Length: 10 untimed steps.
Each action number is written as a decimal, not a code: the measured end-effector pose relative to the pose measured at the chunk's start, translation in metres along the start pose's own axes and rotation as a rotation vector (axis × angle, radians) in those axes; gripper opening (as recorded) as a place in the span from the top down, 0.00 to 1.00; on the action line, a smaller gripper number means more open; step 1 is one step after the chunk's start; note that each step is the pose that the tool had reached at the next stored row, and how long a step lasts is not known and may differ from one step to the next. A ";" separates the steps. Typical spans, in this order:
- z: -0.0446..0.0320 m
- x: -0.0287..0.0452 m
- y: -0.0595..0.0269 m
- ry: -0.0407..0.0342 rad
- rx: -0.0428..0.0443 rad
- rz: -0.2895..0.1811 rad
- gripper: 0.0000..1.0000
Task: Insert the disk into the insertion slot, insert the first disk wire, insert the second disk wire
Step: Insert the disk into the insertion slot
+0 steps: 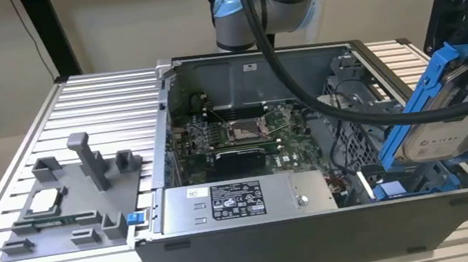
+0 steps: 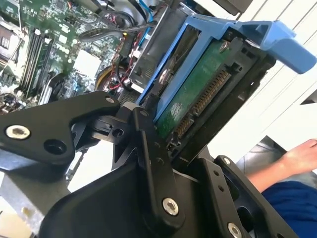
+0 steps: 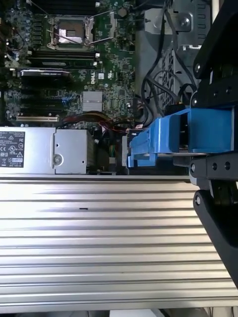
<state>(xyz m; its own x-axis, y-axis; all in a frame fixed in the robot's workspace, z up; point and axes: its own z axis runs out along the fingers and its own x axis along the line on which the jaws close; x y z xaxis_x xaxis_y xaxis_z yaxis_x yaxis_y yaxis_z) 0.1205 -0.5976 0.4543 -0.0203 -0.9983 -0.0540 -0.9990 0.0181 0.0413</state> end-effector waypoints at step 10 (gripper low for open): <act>0.0178 0.0004 -0.0005 -0.0012 0.0001 0.002 1.00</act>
<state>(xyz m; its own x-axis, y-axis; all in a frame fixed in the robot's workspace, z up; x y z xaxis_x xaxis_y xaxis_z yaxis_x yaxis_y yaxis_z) 0.1203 -0.5970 0.4365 -0.0225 -0.9982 -0.0551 -0.9989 0.0202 0.0413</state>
